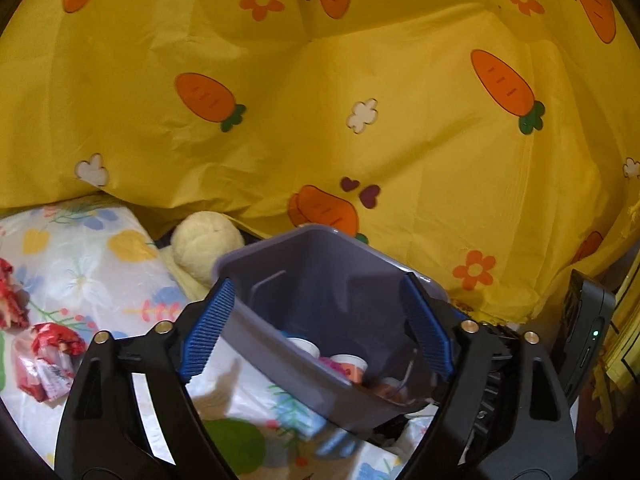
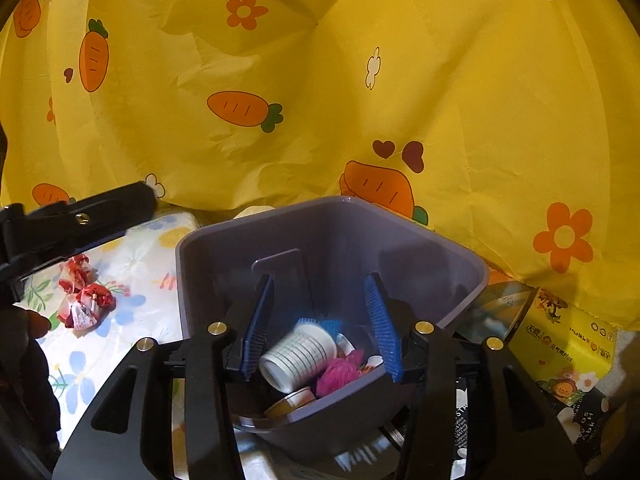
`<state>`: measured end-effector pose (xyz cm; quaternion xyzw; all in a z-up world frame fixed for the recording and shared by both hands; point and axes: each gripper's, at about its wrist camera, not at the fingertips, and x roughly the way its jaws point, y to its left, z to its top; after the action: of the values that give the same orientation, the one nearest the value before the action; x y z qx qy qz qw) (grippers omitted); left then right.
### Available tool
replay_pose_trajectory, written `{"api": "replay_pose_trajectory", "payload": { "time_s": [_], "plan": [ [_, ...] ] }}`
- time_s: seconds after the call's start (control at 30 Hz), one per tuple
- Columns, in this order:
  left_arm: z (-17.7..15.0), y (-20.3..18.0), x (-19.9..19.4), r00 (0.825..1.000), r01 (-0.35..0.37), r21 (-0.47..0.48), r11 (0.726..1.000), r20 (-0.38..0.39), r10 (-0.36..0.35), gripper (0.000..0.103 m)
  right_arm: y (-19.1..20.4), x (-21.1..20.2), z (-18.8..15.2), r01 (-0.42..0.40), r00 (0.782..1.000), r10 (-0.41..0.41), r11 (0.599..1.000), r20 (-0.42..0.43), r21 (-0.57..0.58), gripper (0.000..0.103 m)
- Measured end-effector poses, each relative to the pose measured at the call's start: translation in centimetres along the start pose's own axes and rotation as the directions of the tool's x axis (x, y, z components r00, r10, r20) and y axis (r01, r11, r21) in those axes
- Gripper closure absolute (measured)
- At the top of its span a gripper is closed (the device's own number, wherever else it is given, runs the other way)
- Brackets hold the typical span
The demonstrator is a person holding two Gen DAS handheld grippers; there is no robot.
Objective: Collect trash
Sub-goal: 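Move both open tools back over the red wrappers on the bed, then grasp red-white snack packet with right gripper while left gripper grasps red wrapper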
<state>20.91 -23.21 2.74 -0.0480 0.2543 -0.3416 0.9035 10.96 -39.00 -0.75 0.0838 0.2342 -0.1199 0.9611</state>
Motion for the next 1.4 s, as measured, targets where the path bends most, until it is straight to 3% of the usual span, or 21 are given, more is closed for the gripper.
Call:
{"api": "replay_pose_trajectory", "payload": {
  "time_s": [0.1, 0.2, 0.23, 0.33, 0.47, 0.53, 0.8, 1.03, 1.2, 1.37, 1.4],
  "plan": [
    [-0.4, 2.0, -2.6, 0.993, -0.107, -0.013, 0.994, 0.055, 0.108, 0.009, 0.2, -1.0, 0.1, 0.017, 0.999, -0.017, 1.0, 0.039, 0.004, 0.034],
    [-1.1, 4.2, -4.8, 0.97, -0.231, -0.029, 0.973, 0.076, 0.233, 0.006, 1.0, -2.0, 0.5, 0.004, 0.997, -0.004, 1.0, 0.074, 0.007, 0.02],
    [-1.4, 5.0, -5.4, 0.958, -0.277, -0.03, 0.96, 0.072, 0.278, 0.006, 1.5, -2.2, 0.6, -0.009, 0.997, 0.008, 1.0, 0.082, 0.005, 0.016],
    [-2.4, 7.3, -7.3, 0.916, -0.396, -0.025, 0.918, 0.062, 0.397, 0.006, 3.0, -2.7, 0.8, -0.045, 0.995, 0.045, 0.999, 0.094, -0.001, 0.015],
    [-3.5, 10.7, -10.3, 0.876, -0.474, -0.082, 0.877, 0.056, 0.479, 0.006, 5.7, -2.9, 0.6, -0.097, 0.991, 0.1, 0.995, 0.089, -0.039, 0.011],
    [-3.9, 12.2, -11.7, 0.848, -0.518, -0.118, 0.847, 0.058, 0.527, 0.006, 7.3, -2.8, 0.4, -0.131, 0.988, 0.136, 0.989, 0.072, -0.069, 0.007],
    [-4.5, 16.4, -16.0, 0.765, -0.623, -0.203, 0.755, 0.045, 0.643, 0.006, 14.7, -1.1, -0.8, -0.292, 0.956, 0.282, 0.937, -0.074, -0.194, 0.007],
    [-4.6, 19.2, -18.8, 0.692, -0.694, -0.237, 0.68, 0.039, 0.72, 0.006, 22.7, 3.0, -2.3, -0.439, 0.884, 0.362, 0.86, -0.297, -0.259, 0.007],
    [-4.5, 21.1, -20.2, 0.672, -0.705, -0.288, 0.648, 0.022, 0.741, 0.006, 26.6, 6.7, -2.2, -0.404, 0.885, 0.311, 0.883, -0.346, -0.24, 0.007],
    [-4.0, 22.0, -20.3, 0.688, -0.691, -0.278, 0.667, 0.028, 0.725, 0.006, 28.1, 11.0, -2.7, -0.4, 0.85, 0.3, 0.902, -0.433, -0.163, 0.014],
    [-3.9, 22.1, -20.1, 0.695, -0.686, -0.271, 0.676, 0.031, 0.718, 0.006, 28.2, 11.6, -2.9, -0.403, 0.84, 0.302, 0.903, -0.451, -0.146, 0.023]
  ]
}}
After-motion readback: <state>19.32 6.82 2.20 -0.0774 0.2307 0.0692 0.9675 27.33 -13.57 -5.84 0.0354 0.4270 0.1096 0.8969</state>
